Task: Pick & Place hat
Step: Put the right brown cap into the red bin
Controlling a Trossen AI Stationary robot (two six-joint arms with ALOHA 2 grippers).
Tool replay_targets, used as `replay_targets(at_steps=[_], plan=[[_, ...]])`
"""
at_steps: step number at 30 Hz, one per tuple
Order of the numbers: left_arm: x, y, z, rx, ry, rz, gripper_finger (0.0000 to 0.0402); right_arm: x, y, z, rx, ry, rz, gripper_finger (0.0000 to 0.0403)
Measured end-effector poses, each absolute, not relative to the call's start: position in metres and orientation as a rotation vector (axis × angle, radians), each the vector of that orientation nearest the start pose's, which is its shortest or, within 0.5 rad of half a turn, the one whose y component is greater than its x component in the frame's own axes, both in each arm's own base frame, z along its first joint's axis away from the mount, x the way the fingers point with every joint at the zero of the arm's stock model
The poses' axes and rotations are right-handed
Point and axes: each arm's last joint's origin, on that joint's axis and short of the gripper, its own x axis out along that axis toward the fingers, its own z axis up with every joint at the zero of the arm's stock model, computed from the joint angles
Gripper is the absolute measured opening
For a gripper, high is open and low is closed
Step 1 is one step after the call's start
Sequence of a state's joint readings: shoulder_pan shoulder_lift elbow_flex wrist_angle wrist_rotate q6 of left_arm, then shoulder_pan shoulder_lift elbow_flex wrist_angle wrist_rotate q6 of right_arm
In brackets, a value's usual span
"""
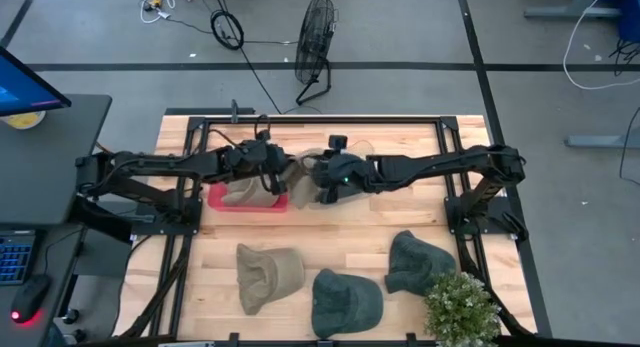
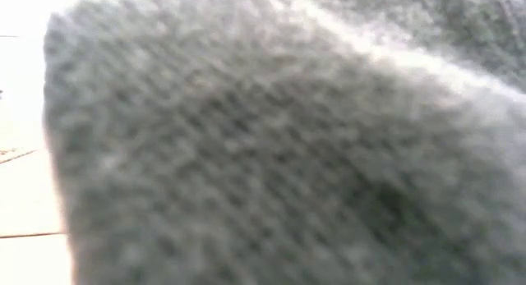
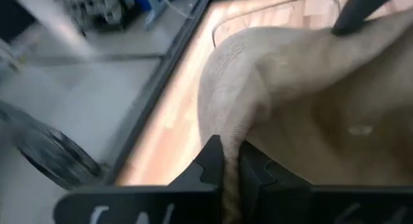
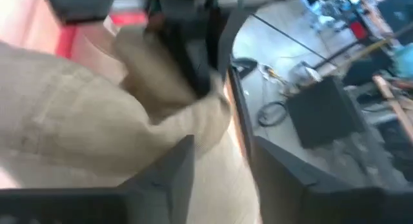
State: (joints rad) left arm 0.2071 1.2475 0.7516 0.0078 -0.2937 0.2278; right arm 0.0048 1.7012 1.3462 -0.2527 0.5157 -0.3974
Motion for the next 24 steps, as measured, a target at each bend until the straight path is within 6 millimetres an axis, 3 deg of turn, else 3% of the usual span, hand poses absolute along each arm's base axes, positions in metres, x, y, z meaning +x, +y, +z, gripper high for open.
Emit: replay_targets(at_steps=[4, 7, 17, 24], plan=[[0.237, 0.054, 0.261, 0.561, 0.635, 0.38, 0.0017, 0.372, 0.006, 0.273, -0.597, 0.816, -0.401, 0.0191], [0.219, 0.049, 0.262, 0.759, 0.785, 0.363, 0.002, 0.366, 0.02, 0.269, -0.619, 0.872, -0.397, 0.0196], [0.154, 0.038, 0.275, 0.852, 0.959, 0.256, 0.0016, 0.358, 0.043, 0.264, -0.628, 0.908, -0.362, 0.0185], [0.145, 0.041, 0.267, 0.868, 1.03, 0.079, 0.0015, 0.359, 0.044, 0.265, -0.623, 0.891, -0.364, 0.0182]])
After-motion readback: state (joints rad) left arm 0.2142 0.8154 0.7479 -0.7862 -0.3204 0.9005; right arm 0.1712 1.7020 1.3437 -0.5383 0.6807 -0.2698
